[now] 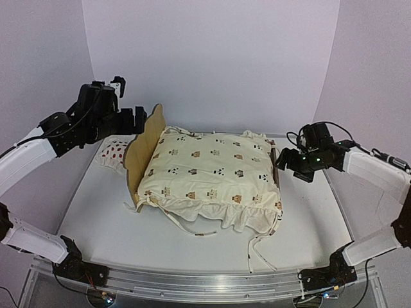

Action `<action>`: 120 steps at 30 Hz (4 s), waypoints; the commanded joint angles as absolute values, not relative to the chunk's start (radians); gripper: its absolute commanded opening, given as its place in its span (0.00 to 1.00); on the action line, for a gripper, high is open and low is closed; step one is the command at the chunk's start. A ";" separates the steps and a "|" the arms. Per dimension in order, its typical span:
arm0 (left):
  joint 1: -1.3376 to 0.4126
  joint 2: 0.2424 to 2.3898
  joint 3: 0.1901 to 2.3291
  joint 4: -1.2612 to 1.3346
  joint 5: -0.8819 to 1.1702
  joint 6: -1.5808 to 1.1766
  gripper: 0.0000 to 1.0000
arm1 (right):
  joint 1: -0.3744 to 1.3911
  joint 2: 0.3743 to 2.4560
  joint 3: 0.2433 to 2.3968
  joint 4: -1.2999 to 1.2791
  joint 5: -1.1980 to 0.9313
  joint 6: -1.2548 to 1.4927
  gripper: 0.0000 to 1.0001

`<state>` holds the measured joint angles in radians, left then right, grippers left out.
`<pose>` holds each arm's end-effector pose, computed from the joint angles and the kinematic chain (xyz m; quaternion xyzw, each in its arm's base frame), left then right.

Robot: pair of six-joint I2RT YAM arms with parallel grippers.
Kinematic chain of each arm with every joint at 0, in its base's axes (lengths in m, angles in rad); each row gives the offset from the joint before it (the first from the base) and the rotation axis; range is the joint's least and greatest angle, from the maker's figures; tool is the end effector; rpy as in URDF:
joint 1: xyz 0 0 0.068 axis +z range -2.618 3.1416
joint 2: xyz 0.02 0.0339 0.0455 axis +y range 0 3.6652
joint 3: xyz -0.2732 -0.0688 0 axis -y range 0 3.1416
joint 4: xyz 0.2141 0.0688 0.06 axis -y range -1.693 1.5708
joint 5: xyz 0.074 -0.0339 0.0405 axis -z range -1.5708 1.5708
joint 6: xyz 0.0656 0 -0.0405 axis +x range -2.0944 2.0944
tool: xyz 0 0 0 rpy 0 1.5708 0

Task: Set up the pet bed

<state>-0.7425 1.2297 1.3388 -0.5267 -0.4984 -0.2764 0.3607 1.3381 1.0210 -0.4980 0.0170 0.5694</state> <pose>0.2092 -0.1495 0.4005 0.0568 0.8215 -0.0772 0.5621 0.2576 0.0960 0.2680 0.0999 0.9240 0.1584 0.3333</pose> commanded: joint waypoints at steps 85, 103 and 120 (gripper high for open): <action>-1.073 1.817 1.533 -0.029 -0.112 0.033 0.00 | 0.363 0.997 0.736 -0.178 -0.766 0.483 0.46; -1.044 1.789 1.514 -0.015 -0.116 -0.025 0.00 | 0.417 1.280 0.696 0.125 -0.893 0.481 0.52; -1.031 1.815 1.556 -0.040 -0.133 -0.057 0.00 | 0.497 1.279 0.624 0.183 -0.869 0.453 0.46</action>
